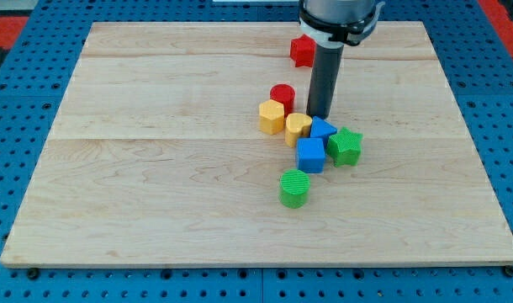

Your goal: Push the red circle to the right of the blue triangle

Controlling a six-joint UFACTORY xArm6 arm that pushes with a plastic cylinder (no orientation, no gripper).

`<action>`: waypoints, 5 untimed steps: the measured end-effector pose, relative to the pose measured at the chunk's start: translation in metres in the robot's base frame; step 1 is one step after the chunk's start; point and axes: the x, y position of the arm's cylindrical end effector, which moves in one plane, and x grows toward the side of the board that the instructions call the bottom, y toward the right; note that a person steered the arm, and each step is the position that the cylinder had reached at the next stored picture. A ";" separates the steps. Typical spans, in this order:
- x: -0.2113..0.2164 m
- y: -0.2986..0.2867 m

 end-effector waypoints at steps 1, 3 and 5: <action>-0.029 -0.002; -0.077 -0.078; -0.048 -0.079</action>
